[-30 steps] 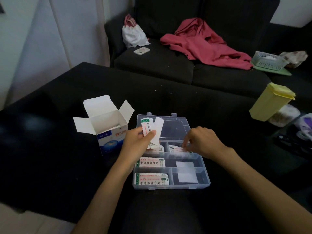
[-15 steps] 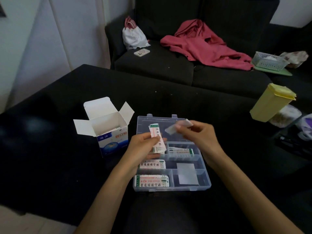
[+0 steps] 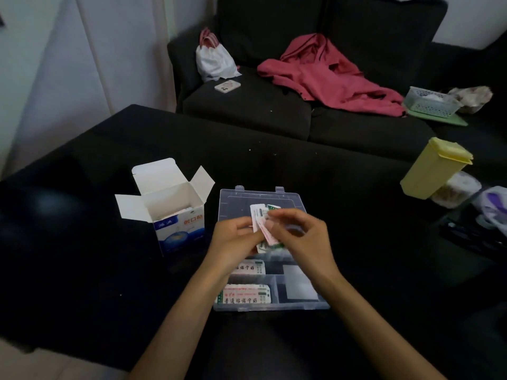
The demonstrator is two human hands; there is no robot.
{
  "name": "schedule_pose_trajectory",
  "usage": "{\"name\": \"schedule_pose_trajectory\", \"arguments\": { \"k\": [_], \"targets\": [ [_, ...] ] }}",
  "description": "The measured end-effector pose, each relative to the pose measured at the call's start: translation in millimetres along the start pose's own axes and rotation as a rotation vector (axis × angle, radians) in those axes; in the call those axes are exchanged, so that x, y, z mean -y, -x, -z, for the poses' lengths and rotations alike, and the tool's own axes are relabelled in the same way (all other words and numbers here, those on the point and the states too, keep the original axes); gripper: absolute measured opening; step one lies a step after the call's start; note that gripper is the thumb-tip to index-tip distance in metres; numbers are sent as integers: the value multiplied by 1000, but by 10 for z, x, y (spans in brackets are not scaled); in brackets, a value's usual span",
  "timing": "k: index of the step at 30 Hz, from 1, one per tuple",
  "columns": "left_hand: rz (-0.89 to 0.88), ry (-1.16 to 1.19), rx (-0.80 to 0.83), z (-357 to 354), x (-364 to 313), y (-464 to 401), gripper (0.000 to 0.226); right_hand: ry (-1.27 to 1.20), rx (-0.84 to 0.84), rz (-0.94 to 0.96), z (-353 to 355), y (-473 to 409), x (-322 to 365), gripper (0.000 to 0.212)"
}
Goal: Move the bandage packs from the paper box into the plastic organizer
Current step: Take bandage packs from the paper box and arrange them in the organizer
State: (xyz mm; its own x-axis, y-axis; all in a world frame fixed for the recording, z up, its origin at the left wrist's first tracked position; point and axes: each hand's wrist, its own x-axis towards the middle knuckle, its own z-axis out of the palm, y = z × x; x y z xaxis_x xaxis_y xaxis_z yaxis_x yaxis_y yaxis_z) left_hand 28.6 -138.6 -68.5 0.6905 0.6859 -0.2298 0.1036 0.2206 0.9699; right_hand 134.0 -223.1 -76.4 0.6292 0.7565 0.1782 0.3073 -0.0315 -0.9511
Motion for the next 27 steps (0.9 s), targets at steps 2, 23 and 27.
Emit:
{"name": "schedule_pose_trajectory", "arguments": {
  "k": [2,23,27],
  "targets": [
    [-22,24,-20,-32,7,15,14,-16,-83,-128,-48,-11,-17,26],
    [-704,-1045,-313,-110,148,21,27,-691,-150,-634,-150,-36,85,17],
    [-578,-900,-339,-103,158,2,36,-797,-130,-638,-118,-63,108,16]
  ]
}}
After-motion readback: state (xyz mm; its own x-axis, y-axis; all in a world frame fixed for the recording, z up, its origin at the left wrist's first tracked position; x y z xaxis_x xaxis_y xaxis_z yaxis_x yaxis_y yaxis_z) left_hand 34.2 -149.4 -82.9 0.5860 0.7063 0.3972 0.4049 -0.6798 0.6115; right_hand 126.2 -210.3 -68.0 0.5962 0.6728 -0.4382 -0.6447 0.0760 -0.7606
